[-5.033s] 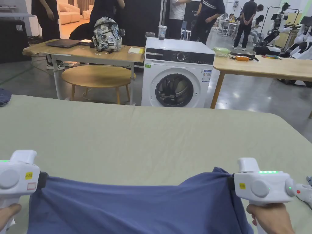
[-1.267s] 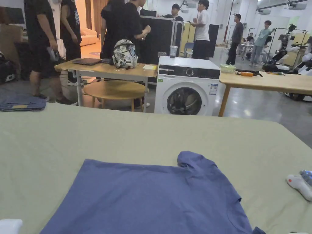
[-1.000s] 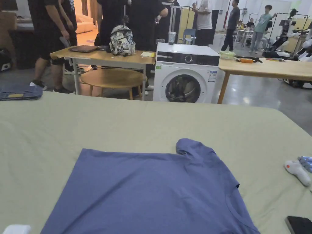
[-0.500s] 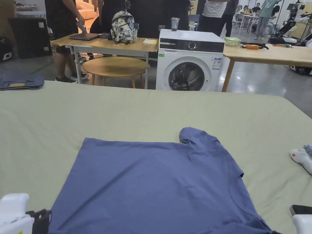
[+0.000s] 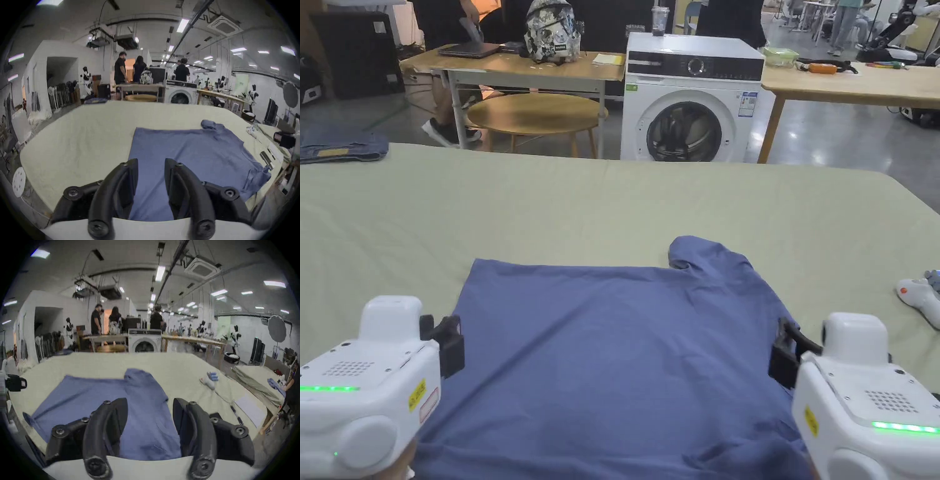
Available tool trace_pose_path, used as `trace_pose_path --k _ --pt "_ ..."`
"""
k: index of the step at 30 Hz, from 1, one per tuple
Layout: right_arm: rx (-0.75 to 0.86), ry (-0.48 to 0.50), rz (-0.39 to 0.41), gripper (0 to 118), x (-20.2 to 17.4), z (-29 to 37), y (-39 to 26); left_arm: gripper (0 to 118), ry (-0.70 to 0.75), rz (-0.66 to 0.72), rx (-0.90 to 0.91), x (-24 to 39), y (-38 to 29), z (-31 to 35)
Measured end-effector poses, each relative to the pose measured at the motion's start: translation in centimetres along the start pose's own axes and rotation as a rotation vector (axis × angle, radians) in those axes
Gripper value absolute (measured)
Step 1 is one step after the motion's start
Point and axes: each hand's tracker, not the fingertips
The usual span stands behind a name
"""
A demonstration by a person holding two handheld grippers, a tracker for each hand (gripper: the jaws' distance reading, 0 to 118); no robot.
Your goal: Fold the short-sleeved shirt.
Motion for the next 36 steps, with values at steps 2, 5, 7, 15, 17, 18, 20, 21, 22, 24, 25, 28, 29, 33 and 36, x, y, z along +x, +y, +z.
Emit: trace_pose_path --k 2,5,7,15,17,18,20,21,22,24,25,28,29,33,36 --pt "0.044 0.005 -0.005 29 -1.3 -0.4 0.1 20 0.010 -0.002 0.031 0.7 0.4 0.2" --pt "0.082 0.046 -0.040 10 -2.7 -0.6 0.6 6 0.055 -0.034 0.091 1.6 0.9 0.7" --pt "0.080 0.035 -0.036 1 -3.4 -0.8 1.0 0 0.076 -0.025 0.115 1.8 1.2 0.9" --pt "0.034 0.086 -0.037 0 -4.1 -1.4 1.2 0 0.026 0.016 -0.020 0.3 1.4 0.2" --pt "0.008 0.089 -0.027 0 -4.1 -1.7 1.0 0 0.012 0.014 -0.102 -0.5 1.1 -0.2" --pt "-0.009 0.091 -0.015 0 -4.0 -1.9 0.7 0 -0.005 0.023 -0.151 -1.0 0.8 -0.4" --pt "-0.032 0.095 -0.011 0 -3.9 -2.1 0.3 0 0.000 0.051 -0.224 -2.0 0.4 -0.8" --pt "-0.046 0.089 -0.013 0 -3.9 -2.1 -0.1 0 -0.012 0.063 -0.273 -2.7 0.0 -1.2" --pt "-0.058 0.089 -0.017 0 -3.8 -2.2 -0.4 0 -0.007 0.078 -0.305 -3.3 -0.3 -1.5" --pt "-0.090 0.096 -0.024 0 -3.6 -2.3 -0.9 0 -0.013 0.113 -0.381 -5.2 -1.1 -2.6" --pt "-0.099 0.097 -0.024 0 -3.4 -2.4 -1.2 0 -0.038 0.136 -0.412 -6.1 -1.4 -2.9" --pt "-0.130 0.088 -0.020 0 -3.0 -2.6 -1.9 9 -0.041 0.233 -0.514 -8.6 -2.5 -3.6" --pt "-0.138 0.086 -0.023 0 -2.8 -2.6 -2.0 9 -0.037 0.250 -0.539 -9.2 -2.9 -3.7" --pt "-0.170 0.084 -0.033 0 -2.6 -3.0 -2.6 43 0.022 0.214 -0.610 -9.6 -4.4 -3.0" --pt "-0.182 0.085 -0.022 0 -3.0 -2.9 -2.8 63 0.027 0.206 -0.674 -9.3 -5.4 -3.0"
